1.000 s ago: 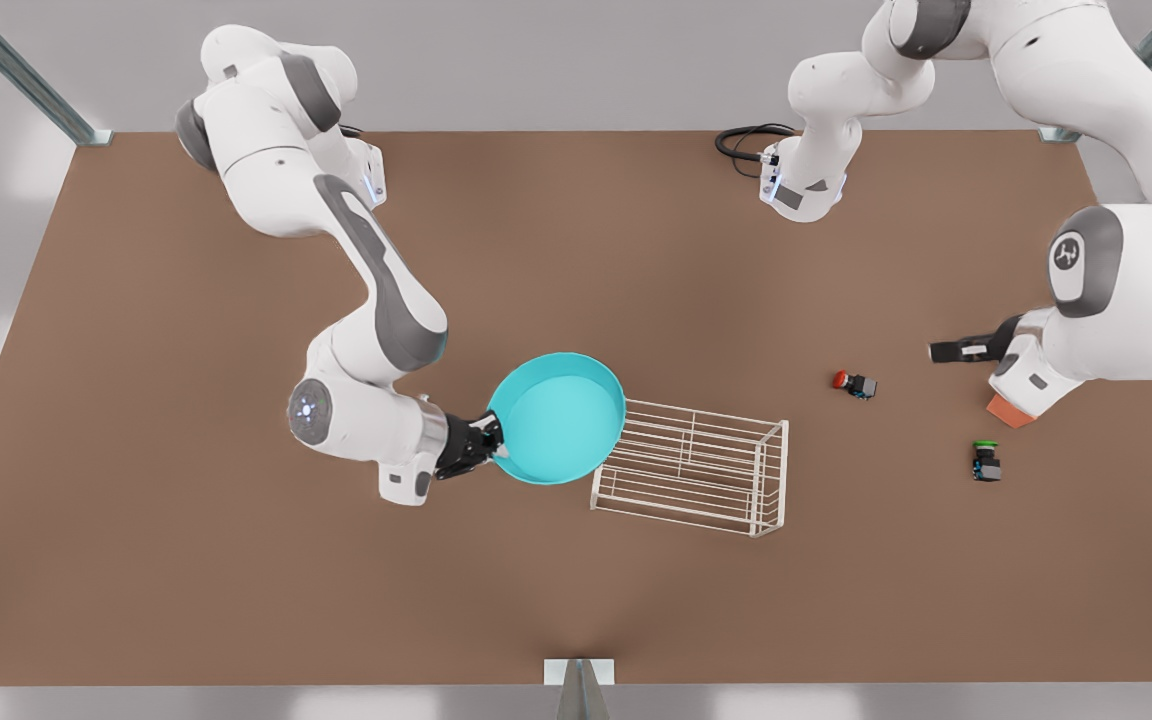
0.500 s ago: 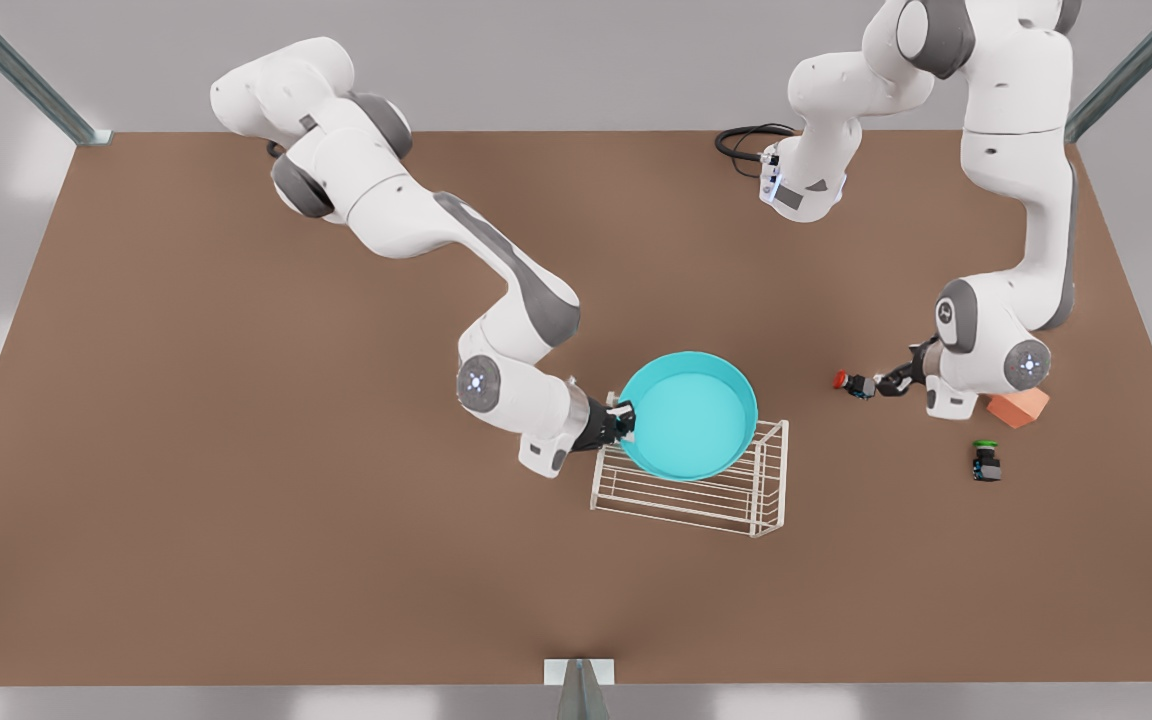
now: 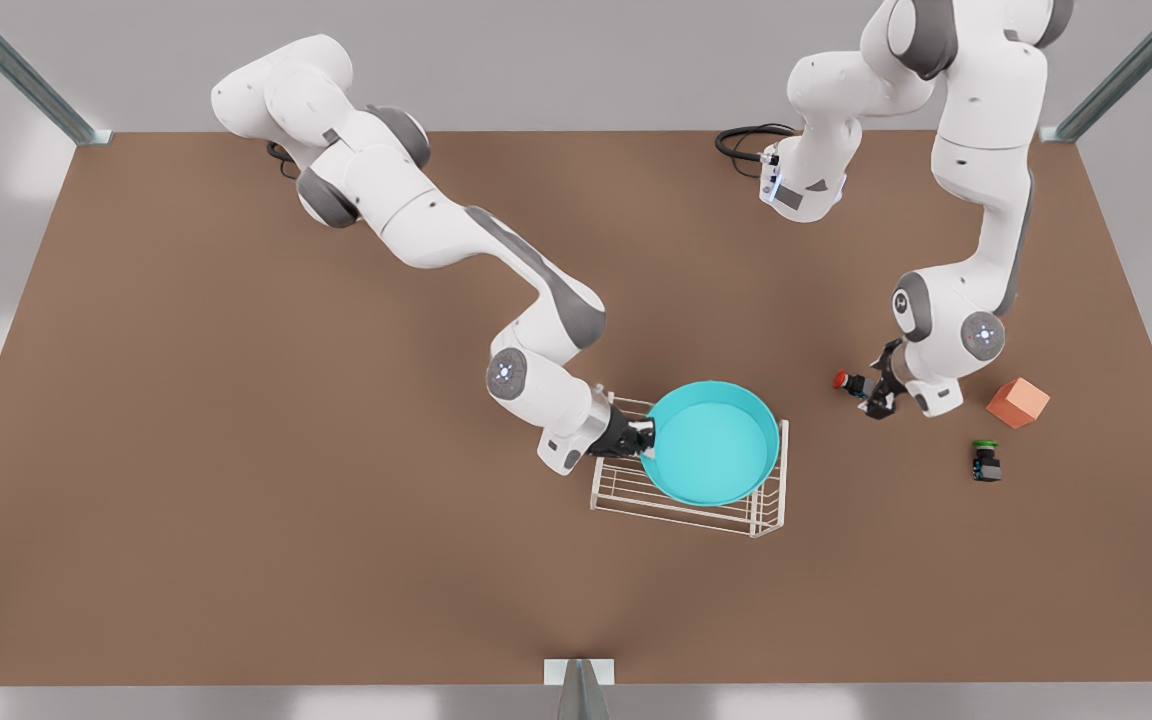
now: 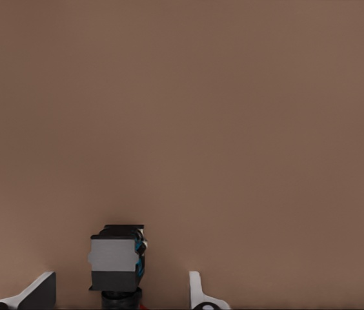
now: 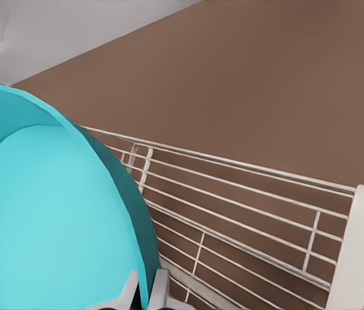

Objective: Place the plate on the shelf with right arm and place the red button switch in the plate with left arm

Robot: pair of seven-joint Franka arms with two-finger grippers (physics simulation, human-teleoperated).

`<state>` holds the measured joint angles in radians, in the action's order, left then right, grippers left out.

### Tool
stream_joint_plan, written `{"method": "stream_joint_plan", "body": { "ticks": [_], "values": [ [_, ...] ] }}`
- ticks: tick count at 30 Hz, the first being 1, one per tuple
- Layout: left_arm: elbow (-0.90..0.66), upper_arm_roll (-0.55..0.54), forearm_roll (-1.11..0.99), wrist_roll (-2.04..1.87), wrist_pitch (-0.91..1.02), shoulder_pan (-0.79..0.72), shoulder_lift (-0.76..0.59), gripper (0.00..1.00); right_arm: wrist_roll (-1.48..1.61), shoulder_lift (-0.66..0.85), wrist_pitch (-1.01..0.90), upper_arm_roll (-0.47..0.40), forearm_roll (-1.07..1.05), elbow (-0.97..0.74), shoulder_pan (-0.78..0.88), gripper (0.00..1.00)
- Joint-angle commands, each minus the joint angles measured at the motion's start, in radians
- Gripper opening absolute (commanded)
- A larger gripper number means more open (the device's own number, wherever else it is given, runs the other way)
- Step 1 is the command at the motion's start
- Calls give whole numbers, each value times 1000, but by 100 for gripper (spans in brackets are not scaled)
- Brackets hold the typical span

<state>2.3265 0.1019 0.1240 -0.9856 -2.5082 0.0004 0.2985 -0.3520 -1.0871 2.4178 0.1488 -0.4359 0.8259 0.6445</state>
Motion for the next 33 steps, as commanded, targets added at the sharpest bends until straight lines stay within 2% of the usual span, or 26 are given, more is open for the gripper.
{"method": "stream_joint_plan", "body": {
  "ticks": [1, 3, 4, 11, 12, 13, 14, 16, 17, 18, 19, 20, 21, 22, 24, 26, 29, 33],
  "values": [
    [-1, 1, 0, -260, -41, -11, 5, 100, -143, 1, 34, -1, 5, -1, 3, 21],
    [-1, 1, 0, -260, -44, -5, 24, 100, -145, 6, 29, -3, 6, -1, 6, 21],
    [1, 1, 0, -262, -54, 6, 39, 100, -147, 16, 4, -3, 40, -1, 9, 100],
    [1, 1, 2, -262, -66, 6, 64, 100, -153, 159, -198, -3, 97, 2, 35, 100],
    [1, 1, 2, -263, -66, 3, 64, 97, -151, 199, -252, -5, 118, 12, 26, 100],
    [1, 1, 2, -265, -66, 1, 67, 87, -145, 240, -288, 3, 160, 33, 3, 100],
    [-1, 1, 2, -265, -67, -3, 71, 84, -112, 318, -452, 5, 227, 96, -66, 100],
    [-2, 1, 0, -265, -69, -7, 83, 85, 350, 414, -1008, -3, 379, 131, -353, 100],
    [-2, 1, 0, -265, -69, -7, 87, 85, 537, 418, -1115, -1, 577, 133, -446, 100],
    [-4, 1, 0, -263, -72, -8, 93, 85, 581, 418, -1178, -6, 690, 133, -523, 100],
    [-4, 1, 0, -263, -72, -8, 93, 84, 587, 437, -1232, -25, 812, 130, -526, 100],
    [-4, 1, 0, -263, -70, -8, 93, 71, 588, 501, -1290, -32, 853, 130, -522, 100],
    [-6, 1, -1, -263, -70, -8, 90, 58, 587, 558, -1296, -35, 835, 134, -528, 100],
    [-4, 1, -1, -263, -69, -8, 87, 53, 578, 662, -1296, -38, 749, 177, -539, 100],
    [-4, 1, -1, -263, -69, -8, 82, 51, 527, 835, -1280, -40, 612, 275, -560, 100],
    [-6, 1, -1, -262, -69, -8, 77, 48, 484, 997, -1183, -44, 542, 467, -598, 100],
    [-29, 1, 2, -332, -29, -22, 8, 46, 485, 1004, -1177, -46, 526, 499, -615, 100],
    [-226, 1, 2, -584, 268, -80, -85, 46, 492, 1006, -1177, -54, 525, 506, -617, 100]
  ]
}}
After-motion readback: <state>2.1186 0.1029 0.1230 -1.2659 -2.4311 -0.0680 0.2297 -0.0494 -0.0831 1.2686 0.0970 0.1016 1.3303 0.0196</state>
